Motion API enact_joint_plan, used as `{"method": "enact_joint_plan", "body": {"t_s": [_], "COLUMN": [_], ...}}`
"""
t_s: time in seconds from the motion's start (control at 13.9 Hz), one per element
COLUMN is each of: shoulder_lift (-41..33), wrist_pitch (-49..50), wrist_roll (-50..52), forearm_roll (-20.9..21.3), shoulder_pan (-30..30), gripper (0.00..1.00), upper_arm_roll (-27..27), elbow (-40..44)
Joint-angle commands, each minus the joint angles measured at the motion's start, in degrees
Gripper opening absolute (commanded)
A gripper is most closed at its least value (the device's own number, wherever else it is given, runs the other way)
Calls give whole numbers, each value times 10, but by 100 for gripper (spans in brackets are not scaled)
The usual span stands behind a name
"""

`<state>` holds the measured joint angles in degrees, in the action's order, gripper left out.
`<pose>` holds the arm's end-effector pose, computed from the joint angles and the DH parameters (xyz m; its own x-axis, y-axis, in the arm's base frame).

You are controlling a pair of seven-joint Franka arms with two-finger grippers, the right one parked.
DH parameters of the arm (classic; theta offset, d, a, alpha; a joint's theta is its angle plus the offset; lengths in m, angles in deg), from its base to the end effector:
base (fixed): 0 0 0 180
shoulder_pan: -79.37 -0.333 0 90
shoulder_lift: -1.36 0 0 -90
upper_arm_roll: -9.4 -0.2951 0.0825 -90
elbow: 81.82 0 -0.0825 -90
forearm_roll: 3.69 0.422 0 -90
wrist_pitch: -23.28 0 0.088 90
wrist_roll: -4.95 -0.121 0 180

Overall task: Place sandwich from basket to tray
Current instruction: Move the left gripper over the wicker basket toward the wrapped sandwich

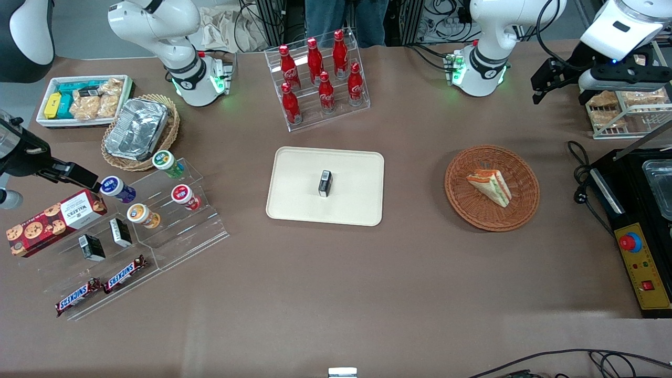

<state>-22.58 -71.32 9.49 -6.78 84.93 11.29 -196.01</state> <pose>0.4699 -0.0699 0.6028 0.9964 -0.0444 0.0721 -0.0478 -0.9978 0.0464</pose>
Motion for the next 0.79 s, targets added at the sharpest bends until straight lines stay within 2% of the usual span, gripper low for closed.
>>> {"method": "enact_joint_plan", "body": {"t_s": [0.0, 0.29, 0.72], "shoulder_lift": [-5, -3, -4], "wrist_pitch": [15, 15, 14], "wrist_roll": [6, 34, 220], "forearm_roll": [8, 24, 19], "shoulder_pan": [-1, -2, -3], "gripper": [99, 99, 99], "upper_arm_roll": [3, 2, 0], "elbow": [6, 7, -29]}}
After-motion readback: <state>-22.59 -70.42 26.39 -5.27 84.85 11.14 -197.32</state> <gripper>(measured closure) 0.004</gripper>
